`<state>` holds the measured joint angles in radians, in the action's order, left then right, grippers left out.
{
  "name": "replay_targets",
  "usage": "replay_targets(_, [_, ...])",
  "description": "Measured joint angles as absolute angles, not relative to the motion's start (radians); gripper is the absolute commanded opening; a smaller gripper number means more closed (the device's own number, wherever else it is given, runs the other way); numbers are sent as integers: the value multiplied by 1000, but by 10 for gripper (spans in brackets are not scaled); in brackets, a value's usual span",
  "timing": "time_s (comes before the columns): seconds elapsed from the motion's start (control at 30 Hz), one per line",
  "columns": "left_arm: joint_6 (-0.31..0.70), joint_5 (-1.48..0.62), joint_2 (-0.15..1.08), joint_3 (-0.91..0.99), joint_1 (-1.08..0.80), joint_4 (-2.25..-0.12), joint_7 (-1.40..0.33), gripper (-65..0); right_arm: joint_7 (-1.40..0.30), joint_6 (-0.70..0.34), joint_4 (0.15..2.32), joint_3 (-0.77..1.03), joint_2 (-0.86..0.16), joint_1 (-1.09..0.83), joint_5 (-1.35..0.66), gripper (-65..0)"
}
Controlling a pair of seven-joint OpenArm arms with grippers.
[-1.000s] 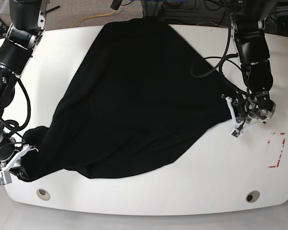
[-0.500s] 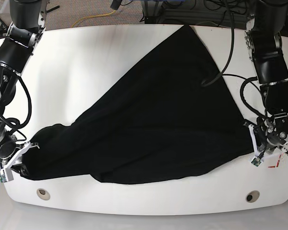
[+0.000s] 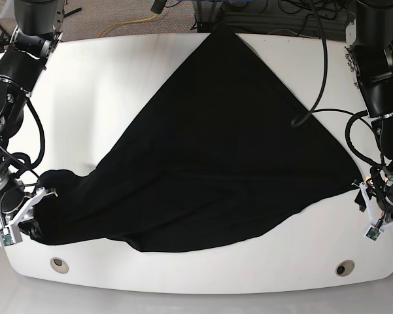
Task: Fold the T-shirt properly
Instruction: 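Release the left gripper and regrasp the shirt body near its middle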
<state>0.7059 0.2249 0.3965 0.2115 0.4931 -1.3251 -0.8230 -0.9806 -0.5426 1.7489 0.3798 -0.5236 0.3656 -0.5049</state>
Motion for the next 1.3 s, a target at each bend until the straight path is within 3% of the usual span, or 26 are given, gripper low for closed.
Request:
replay_targets(0.1, [704, 172, 426, 215, 495, -1325, -796, -264, -983, -542, 1748, 380, -524, 358, -504, -650])
replay_targets(0.27, [699, -63, 465, 217, 424, -1351, -971, -264, -981, -542, 1749, 385, -524, 336, -505, -650])
replay_targets(0.4, [699, -247, 447, 236, 242, -1543, -1140, -264, -988, -544, 1749, 386, -521, 322, -506, -650])
replay_targets(0.53, [699, -377, 364, 303, 76, -1737, -1134, -262, -978, -540, 1751, 387, -521, 306, -501, -650])
replay_targets(0.8, [698, -290, 188, 315, -161, -1884, -1147, -261, -977, -549, 1751, 387, -521, 300, -508, -650])
replay_targets(1.13, [697, -97, -6, 294, -305, -1936, -917, -268, -979, -567, 1752, 388, -503, 294, -502, -650])
replay_targets(1.2, [698, -55, -26, 268, -312, -1937, -897, -304, -974, -569, 1752, 387, -502, 283, -508, -650])
replay_targets(1.3, [698, -44, -41, 254, -316, -1937, -859, -417, -979, -569, 1751, 387, -501, 267, -504, -650])
